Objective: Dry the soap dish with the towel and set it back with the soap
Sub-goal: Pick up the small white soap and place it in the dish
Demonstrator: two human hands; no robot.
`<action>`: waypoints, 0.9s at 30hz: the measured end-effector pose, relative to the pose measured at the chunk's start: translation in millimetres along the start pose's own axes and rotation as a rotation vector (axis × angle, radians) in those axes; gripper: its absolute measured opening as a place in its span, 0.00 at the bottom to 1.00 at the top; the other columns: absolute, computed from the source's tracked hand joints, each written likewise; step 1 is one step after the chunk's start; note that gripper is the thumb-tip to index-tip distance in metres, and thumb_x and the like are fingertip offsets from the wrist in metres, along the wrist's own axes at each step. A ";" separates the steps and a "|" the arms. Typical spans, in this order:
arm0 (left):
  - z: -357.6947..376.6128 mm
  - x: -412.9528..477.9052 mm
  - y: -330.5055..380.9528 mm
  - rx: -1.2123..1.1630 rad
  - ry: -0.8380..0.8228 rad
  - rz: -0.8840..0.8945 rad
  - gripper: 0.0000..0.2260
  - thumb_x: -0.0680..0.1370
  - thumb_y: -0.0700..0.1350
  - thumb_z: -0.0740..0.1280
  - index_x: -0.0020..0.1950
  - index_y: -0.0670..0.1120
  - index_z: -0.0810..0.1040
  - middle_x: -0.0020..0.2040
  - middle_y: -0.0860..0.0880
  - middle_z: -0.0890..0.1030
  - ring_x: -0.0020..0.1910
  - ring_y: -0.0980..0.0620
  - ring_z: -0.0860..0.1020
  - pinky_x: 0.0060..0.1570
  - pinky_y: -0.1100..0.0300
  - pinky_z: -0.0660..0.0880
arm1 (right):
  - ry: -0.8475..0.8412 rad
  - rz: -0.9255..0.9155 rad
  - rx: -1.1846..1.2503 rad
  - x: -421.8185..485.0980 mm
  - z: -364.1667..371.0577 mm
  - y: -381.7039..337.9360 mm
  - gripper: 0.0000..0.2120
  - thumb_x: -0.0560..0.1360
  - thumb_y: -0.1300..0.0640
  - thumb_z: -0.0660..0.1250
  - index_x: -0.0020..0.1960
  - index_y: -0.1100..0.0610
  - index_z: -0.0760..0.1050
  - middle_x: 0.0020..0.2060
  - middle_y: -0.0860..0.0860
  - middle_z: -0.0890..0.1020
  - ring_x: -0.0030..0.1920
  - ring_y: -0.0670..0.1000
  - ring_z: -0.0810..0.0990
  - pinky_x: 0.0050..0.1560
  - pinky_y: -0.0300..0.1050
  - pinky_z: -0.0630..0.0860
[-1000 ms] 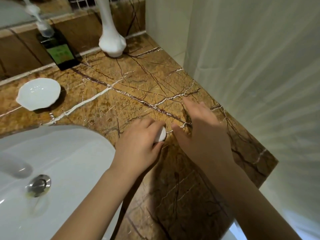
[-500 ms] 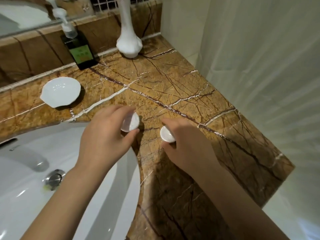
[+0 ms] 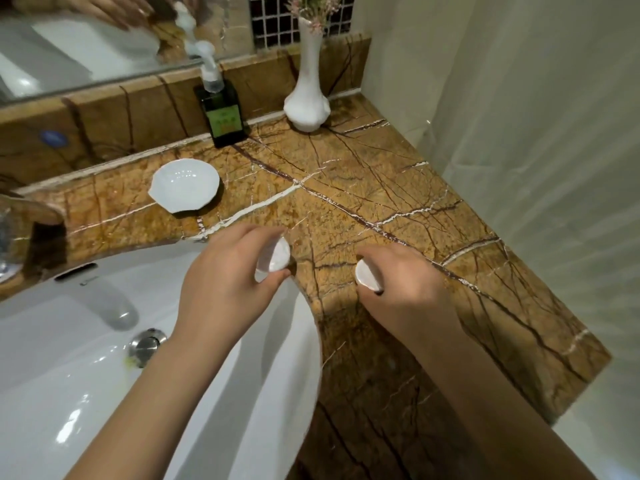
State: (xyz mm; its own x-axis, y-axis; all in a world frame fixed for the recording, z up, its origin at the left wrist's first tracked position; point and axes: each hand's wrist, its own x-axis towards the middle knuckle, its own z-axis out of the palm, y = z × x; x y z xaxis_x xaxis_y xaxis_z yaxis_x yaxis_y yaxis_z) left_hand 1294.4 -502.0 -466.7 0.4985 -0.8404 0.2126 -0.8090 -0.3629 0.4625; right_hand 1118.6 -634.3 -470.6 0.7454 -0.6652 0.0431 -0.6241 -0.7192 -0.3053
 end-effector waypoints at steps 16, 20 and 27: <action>-71.3 20.5 -73.9 0.072 0.141 -0.237 0.22 0.69 0.50 0.73 0.62 0.49 0.76 0.56 0.48 0.79 0.56 0.45 0.75 0.48 0.53 0.72 | 0.036 -0.189 0.071 94.1 -43.8 -109.7 0.18 0.71 0.57 0.68 0.61 0.52 0.74 0.54 0.52 0.80 0.55 0.53 0.75 0.49 0.45 0.69; -58.2 37.1 -89.9 0.088 0.157 -0.324 0.20 0.70 0.51 0.72 0.61 0.50 0.76 0.53 0.48 0.80 0.54 0.45 0.75 0.45 0.54 0.71 | 0.009 -0.250 0.069 119.2 -29.8 -120.1 0.22 0.71 0.55 0.69 0.64 0.52 0.72 0.56 0.51 0.79 0.57 0.52 0.74 0.50 0.41 0.66; -28.2 71.4 -111.1 0.190 0.099 -0.347 0.14 0.70 0.52 0.68 0.52 0.47 0.78 0.44 0.47 0.80 0.46 0.43 0.75 0.41 0.52 0.70 | 0.099 -0.445 0.093 143.9 -5.4 -117.3 0.18 0.70 0.59 0.71 0.59 0.61 0.78 0.51 0.57 0.83 0.53 0.57 0.80 0.54 0.49 0.76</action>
State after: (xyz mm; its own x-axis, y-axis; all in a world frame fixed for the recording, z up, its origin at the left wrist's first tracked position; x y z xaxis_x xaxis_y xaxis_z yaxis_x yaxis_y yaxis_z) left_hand 1428.7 -510.4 -478.6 0.7724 -0.6152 0.1580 -0.6257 -0.6942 0.3557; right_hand 1297.8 -646.7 -423.4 0.9072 -0.3149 0.2789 -0.2213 -0.9211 -0.3203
